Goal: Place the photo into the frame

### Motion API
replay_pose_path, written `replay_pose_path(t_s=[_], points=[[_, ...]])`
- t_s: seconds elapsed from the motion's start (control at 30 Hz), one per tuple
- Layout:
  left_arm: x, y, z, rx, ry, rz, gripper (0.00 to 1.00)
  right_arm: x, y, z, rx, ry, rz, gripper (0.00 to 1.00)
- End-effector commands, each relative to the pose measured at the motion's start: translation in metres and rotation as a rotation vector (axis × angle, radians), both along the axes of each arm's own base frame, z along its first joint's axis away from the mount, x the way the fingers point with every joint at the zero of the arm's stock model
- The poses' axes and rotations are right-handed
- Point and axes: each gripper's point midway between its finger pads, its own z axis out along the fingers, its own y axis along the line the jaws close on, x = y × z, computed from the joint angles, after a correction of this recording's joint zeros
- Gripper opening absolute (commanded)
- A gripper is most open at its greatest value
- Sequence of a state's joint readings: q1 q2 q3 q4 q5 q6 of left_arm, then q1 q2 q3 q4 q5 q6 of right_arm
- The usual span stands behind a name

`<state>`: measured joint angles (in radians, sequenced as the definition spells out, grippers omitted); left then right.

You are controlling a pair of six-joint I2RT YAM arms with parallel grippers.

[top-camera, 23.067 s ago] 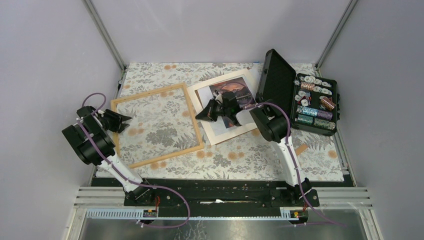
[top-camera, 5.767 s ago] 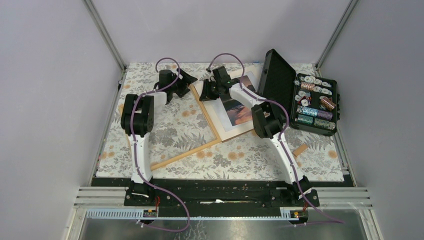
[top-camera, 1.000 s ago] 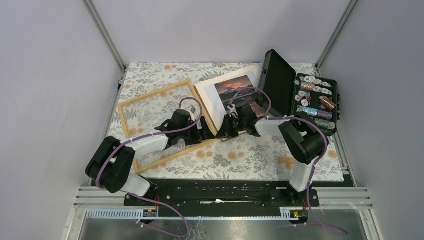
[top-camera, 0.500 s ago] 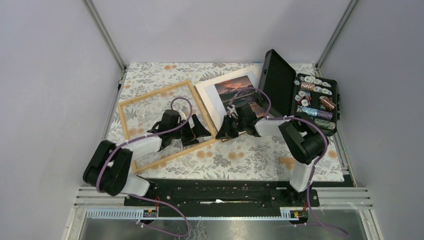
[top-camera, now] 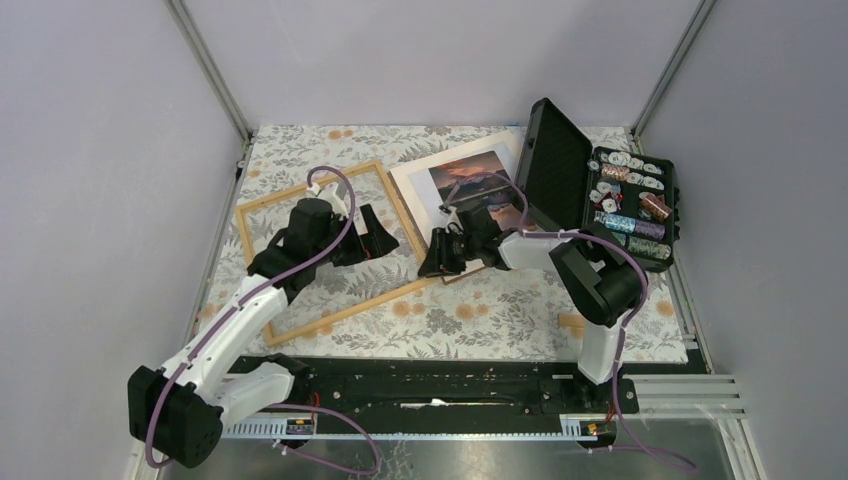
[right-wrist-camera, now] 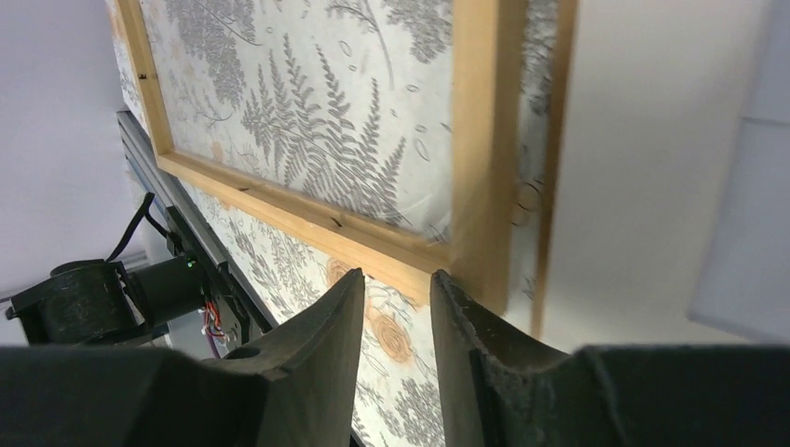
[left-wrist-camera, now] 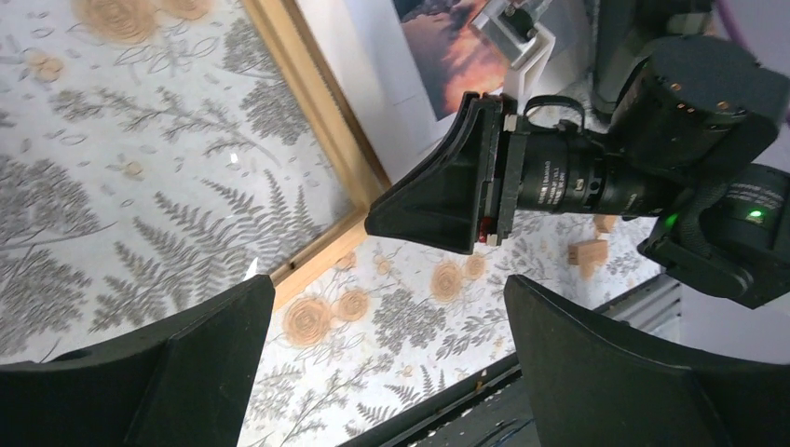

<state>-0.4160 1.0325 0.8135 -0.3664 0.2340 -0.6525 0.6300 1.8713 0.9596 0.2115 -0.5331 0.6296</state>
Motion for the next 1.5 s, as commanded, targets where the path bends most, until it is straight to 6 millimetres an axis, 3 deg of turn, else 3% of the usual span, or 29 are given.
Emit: replay_pose_path(t_s=[0.0, 0.2, 0.23, 0.33, 0.43, 0.53, 0.67, 0.87, 0.97, 1.13, 1.23, 1.33, 1.47], points=[[-0.004, 0.02, 0.003, 0.088, -0.007, 0.048, 0.99, -0.01, 0.02, -0.012, -0.051, 0.001, 0.054, 0.41], [0.006, 0.012, 0.006, 0.08, -0.008, 0.027, 0.99, -0.024, 0.055, 0.014, 0.027, -0.008, 0.143, 0.45], [0.009, 0.008, 0.007, 0.068, -0.01, 0.02, 0.99, -0.02, 0.052, 0.02, 0.017, -0.038, 0.13, 0.47], [0.017, -0.004, 0.011, 0.016, -0.022, -0.006, 0.99, -0.001, 0.016, 0.03, -0.1, -0.135, 0.03, 0.59], [0.025, -0.02, 0.007, -0.042, -0.002, -0.038, 0.99, 0.01, -0.022, 0.023, -0.222, -0.13, -0.026, 0.67], [0.031, -0.034, 0.004, -0.115, 0.01, -0.061, 0.99, 0.021, -0.035, 0.013, -0.254, -0.117, -0.064, 0.68], [0.032, -0.048, 0.004, -0.183, 0.028, -0.088, 0.99, 0.03, -0.022, -0.002, -0.251, -0.08, -0.052, 0.64], [0.04, -0.044, -0.008, -0.141, 0.057, -0.04, 0.99, 0.026, 0.005, -0.004, -0.161, -0.04, -0.026, 0.57], [0.057, -0.047, -0.013, -0.143, 0.068, -0.002, 0.99, 0.022, 0.014, 0.015, -0.085, -0.065, -0.009, 0.55], [0.101, -0.061, -0.029, -0.179, 0.118, 0.095, 0.99, 0.035, -0.018, 0.046, -0.169, -0.206, -0.093, 0.64], [0.133, -0.072, -0.044, -0.149, 0.133, 0.143, 0.99, 0.04, -0.042, 0.039, -0.221, -0.193, -0.117, 0.63], [0.16, -0.077, -0.052, -0.135, 0.116, 0.2, 0.99, 0.045, -0.057, 0.029, -0.197, -0.139, -0.141, 0.55], [0.183, -0.075, -0.067, -0.107, 0.116, 0.273, 0.99, 0.054, -0.071, 0.016, -0.204, -0.096, -0.178, 0.47]])
